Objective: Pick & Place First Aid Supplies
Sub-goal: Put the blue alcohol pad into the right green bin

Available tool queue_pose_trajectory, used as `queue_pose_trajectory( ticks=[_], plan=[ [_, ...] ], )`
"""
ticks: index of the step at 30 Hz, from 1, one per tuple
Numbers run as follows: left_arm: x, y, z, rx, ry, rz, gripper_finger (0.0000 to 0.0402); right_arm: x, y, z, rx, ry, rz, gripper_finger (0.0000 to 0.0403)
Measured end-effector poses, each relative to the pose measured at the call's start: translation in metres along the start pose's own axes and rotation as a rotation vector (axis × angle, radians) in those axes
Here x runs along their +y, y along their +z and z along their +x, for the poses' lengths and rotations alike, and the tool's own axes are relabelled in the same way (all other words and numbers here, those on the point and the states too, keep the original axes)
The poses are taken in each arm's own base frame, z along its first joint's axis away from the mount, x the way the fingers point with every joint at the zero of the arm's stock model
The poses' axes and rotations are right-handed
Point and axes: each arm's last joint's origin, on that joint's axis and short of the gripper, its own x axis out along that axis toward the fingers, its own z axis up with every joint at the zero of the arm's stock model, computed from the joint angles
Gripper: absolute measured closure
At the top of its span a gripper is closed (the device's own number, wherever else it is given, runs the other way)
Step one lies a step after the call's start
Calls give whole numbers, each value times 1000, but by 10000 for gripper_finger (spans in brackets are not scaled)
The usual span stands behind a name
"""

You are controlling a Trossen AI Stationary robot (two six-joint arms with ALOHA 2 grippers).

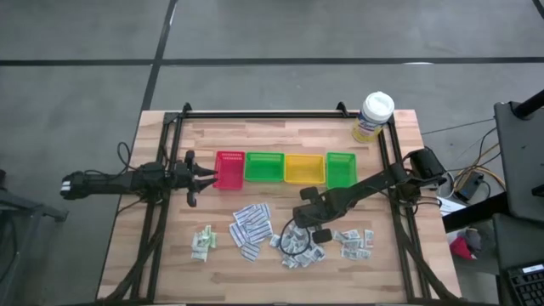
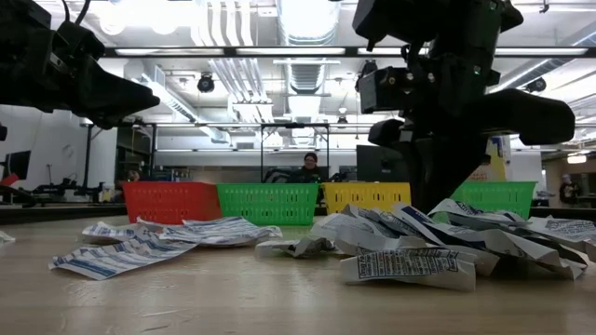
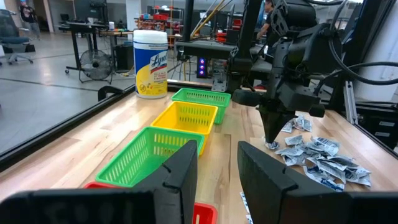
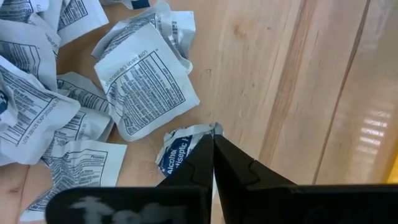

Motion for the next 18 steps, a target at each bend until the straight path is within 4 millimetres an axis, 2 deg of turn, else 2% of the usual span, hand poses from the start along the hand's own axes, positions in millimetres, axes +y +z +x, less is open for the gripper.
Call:
queue_pose_trajectory(
  ticks=[8,18],
  plan=[
    [0,0,0,0,0,0,289,0,1,-1,0,1,-75,385],
    [0,0,0,0,0,0,289,-1,3,-6,18,-15,-158,304]
  ],
)
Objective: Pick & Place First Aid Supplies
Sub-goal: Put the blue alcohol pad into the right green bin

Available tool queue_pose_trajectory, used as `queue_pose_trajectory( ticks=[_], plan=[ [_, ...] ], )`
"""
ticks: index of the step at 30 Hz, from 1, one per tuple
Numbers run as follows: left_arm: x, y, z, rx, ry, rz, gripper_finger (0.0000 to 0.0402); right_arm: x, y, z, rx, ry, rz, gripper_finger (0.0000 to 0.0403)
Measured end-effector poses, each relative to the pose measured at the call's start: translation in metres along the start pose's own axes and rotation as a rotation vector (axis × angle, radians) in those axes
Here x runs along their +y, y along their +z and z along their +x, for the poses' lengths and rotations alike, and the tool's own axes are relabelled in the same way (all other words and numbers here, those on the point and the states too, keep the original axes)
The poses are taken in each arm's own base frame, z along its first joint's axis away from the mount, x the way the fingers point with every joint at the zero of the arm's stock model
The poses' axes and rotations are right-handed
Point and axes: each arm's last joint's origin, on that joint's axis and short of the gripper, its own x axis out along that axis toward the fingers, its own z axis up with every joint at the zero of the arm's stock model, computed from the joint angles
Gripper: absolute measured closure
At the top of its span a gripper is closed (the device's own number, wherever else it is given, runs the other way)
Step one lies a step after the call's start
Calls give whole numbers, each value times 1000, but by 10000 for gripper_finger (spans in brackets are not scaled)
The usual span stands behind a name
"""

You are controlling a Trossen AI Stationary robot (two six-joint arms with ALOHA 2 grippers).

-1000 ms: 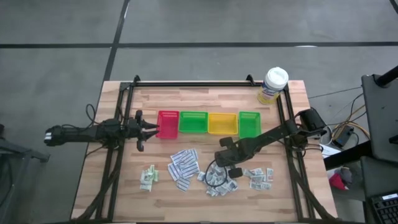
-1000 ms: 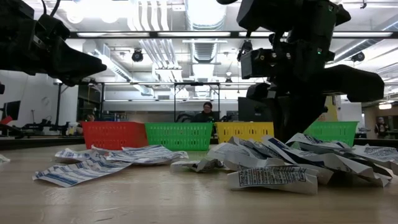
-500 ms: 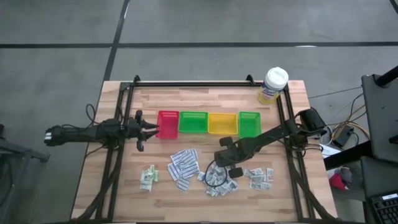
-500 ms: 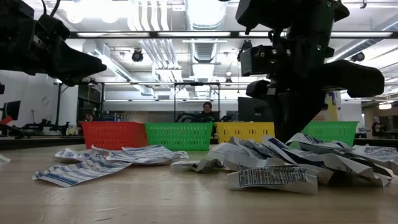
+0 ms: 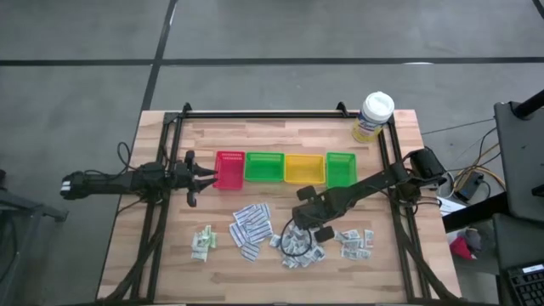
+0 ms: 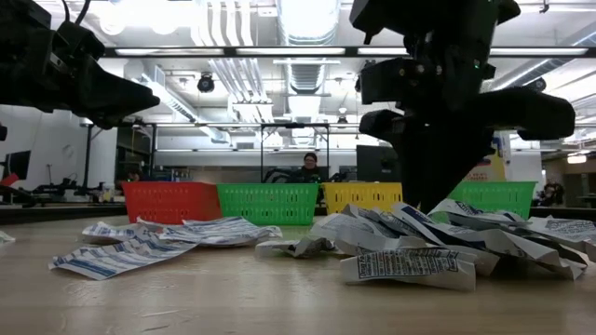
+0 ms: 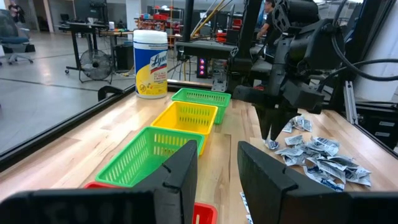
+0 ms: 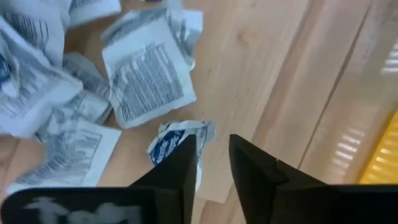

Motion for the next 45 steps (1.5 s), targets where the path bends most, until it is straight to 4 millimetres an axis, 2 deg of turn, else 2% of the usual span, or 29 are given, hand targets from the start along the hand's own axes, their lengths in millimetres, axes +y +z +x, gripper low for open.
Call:
queue_pose_trajectory(
  ticks=[6,13,22,33,41,45],
  plan=[
    [0,0,0,0,0,0,289,0,-1,10,12,-1,-54,282],
    [0,0,0,2,0,0,289,-6,0,11,4,-5,-37,285],
    [0,0,0,2,0,0,289,-7,0,12,-10,43,-24,308],
    [0,0,0,3,0,0,289,-7,0,22,6,57,-15,337],
    [0,0,0,4,0,0,289,-9,3,18,-2,45,-2,389],
    [0,0,0,4,0,0,289,-11,8,12,-11,15,0,394]
  ],
)
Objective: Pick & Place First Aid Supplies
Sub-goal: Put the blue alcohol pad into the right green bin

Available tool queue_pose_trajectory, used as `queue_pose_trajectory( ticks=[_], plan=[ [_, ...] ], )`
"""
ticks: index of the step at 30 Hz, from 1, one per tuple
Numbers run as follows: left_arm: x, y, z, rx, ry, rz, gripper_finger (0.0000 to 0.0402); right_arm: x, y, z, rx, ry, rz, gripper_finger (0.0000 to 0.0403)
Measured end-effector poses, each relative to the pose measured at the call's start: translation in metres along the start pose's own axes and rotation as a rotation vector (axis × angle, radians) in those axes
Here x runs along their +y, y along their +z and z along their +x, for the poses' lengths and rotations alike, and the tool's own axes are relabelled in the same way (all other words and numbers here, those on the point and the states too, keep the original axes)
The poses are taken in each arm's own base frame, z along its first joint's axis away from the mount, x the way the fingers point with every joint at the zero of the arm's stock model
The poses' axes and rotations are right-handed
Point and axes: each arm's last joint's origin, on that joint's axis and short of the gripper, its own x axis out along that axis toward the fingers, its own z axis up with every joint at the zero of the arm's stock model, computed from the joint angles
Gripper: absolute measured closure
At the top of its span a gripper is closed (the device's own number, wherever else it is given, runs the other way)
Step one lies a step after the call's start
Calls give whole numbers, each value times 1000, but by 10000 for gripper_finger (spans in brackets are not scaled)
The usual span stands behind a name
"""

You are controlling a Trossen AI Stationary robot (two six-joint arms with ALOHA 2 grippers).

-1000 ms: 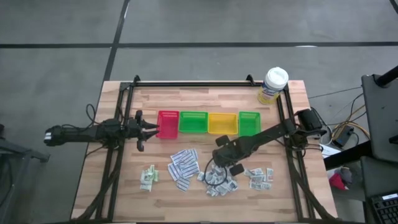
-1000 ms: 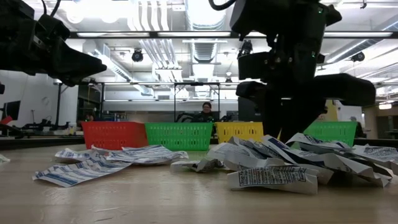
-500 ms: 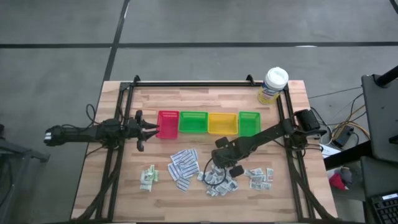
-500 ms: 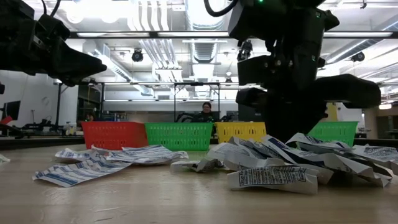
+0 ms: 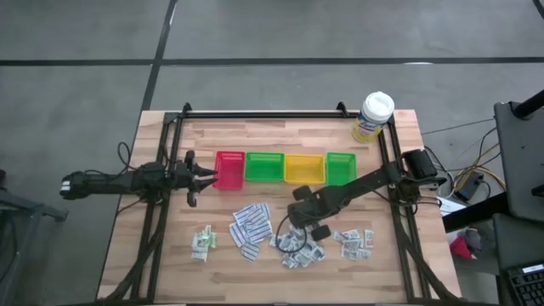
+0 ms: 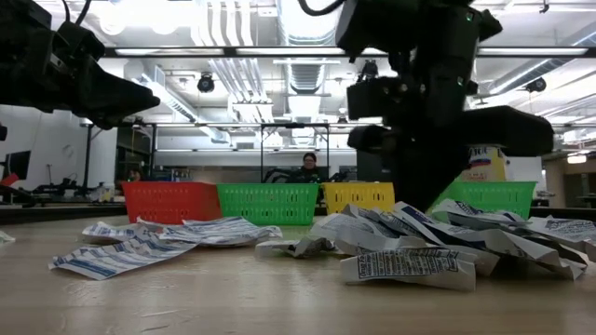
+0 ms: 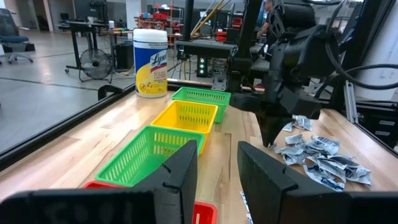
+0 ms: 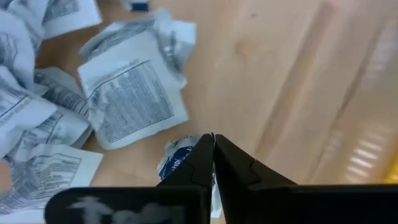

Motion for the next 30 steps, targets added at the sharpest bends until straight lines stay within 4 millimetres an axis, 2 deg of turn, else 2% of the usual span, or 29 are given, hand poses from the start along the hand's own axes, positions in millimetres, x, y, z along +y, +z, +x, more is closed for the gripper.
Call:
queue_pose_trajectory(
  ticks=[11,15,21,30],
  plan=[
    [0,0,0,0,0,0,289,-16,20,-56,-11,-259,12,394],
    [0,0,0,0,0,0,289,-20,21,-74,-23,-358,38,394],
    [0,0,0,2,0,0,289,-24,13,-91,-7,-502,111,394],
    [0,0,0,2,0,0,289,-24,-14,-99,157,-619,325,394]
  ],
)
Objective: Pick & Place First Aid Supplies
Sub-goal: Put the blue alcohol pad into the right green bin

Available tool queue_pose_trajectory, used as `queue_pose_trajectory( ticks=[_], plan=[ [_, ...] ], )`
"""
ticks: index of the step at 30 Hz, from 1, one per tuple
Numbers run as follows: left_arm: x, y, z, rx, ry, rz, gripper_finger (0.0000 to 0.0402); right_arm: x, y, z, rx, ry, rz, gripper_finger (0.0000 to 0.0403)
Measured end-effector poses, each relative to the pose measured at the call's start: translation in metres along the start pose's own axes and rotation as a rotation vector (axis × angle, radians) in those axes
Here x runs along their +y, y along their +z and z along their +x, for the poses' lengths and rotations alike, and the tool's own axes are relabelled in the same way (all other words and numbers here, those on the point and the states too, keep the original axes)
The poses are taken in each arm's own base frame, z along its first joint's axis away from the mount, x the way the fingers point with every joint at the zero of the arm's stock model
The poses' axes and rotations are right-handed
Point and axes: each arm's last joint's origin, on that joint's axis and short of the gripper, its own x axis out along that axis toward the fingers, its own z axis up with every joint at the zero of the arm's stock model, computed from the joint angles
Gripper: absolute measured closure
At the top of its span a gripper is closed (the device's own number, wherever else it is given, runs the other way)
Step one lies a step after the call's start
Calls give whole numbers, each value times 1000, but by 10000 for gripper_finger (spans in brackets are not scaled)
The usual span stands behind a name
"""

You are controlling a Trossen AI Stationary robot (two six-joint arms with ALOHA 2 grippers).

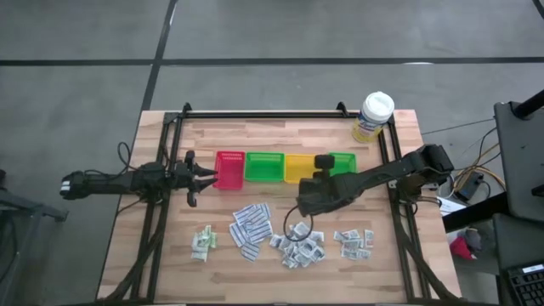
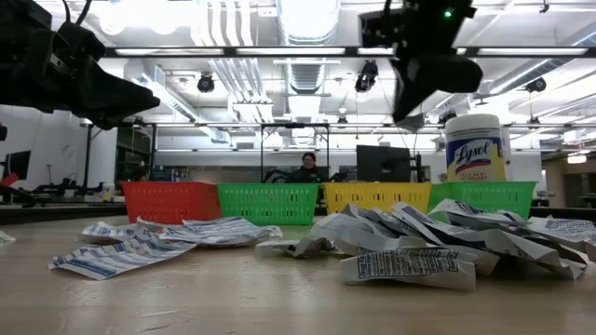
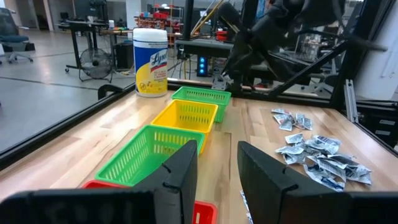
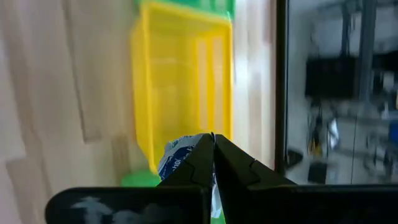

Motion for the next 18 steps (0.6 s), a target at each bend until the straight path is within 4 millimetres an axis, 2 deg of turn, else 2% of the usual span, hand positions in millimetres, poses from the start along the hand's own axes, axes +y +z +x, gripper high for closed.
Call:
queue_pose_trajectory(
  ticks=[10,18],
  plan=[
    [0,0,0,0,0,-3,289,-18,-21,6,230,-71,241,394],
    [0,0,0,-1,0,-5,289,-43,-25,32,394,-28,371,394]
  ],
)
